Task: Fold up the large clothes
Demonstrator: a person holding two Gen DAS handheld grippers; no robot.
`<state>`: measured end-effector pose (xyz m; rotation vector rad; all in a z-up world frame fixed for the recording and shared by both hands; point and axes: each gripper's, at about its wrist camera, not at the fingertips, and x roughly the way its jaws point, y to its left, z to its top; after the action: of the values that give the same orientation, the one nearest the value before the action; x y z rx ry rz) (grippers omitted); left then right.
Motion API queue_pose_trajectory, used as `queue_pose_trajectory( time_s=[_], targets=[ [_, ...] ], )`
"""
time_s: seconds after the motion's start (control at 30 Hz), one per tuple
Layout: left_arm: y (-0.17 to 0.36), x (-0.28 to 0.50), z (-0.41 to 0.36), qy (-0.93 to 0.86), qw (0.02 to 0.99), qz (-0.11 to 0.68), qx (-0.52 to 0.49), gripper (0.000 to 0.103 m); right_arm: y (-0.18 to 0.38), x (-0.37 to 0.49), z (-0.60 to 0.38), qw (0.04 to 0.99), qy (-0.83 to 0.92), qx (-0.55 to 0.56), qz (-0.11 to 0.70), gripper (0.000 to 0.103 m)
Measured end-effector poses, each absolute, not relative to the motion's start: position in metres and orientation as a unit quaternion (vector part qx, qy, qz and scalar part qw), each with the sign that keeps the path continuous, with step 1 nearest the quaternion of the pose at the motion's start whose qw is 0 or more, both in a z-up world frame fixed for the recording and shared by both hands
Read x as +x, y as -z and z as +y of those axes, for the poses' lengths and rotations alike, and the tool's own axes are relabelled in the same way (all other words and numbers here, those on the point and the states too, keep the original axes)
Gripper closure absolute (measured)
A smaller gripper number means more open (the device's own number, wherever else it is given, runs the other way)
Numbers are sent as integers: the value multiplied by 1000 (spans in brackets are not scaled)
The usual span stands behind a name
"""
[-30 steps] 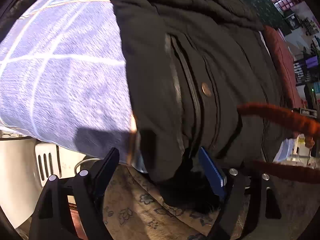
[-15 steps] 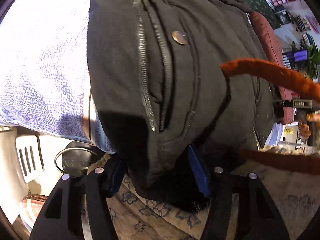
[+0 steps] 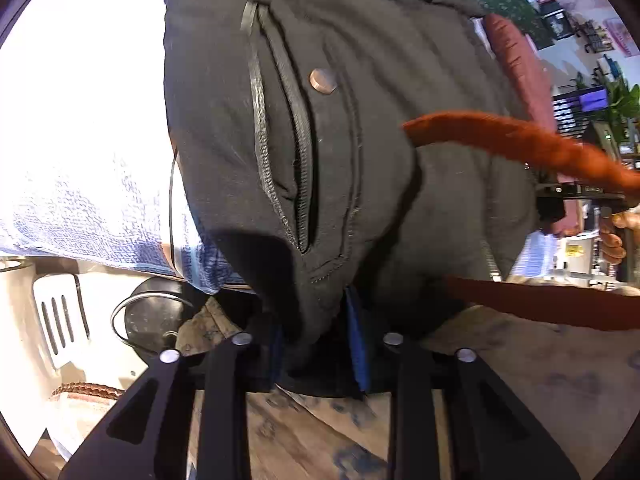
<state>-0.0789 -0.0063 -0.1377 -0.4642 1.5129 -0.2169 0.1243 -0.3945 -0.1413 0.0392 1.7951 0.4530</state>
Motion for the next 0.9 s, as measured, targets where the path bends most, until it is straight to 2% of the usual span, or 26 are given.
queue_pose_trajectory(
  time_s=[0.17, 0.27, 0.47, 0.67, 0.77, 0.9],
  targets=[
    [104, -73, -5, 129, 710, 663, -200, 85, 114, 135, -396, 603, -210, 73, 766, 82],
    [81, -62, 3, 145, 721, 638, -229, 87, 92, 141, -395, 608, -234, 116, 750, 83],
    [16, -9, 26, 143, 791, 550, -228, 87, 37, 186, -364, 640, -294, 163, 691, 85],
    [-19, 91, 76, 91, 846, 475, -226, 87, -8, 277, -322, 690, -327, 176, 621, 85],
    [-17, 143, 107, 52, 851, 468, -233, 88, -28, 336, -309, 716, -323, 179, 593, 85],
    [-6, 201, 151, -10, 843, 478, -249, 88, -26, 418, -293, 728, -275, 222, 587, 85]
  ],
)
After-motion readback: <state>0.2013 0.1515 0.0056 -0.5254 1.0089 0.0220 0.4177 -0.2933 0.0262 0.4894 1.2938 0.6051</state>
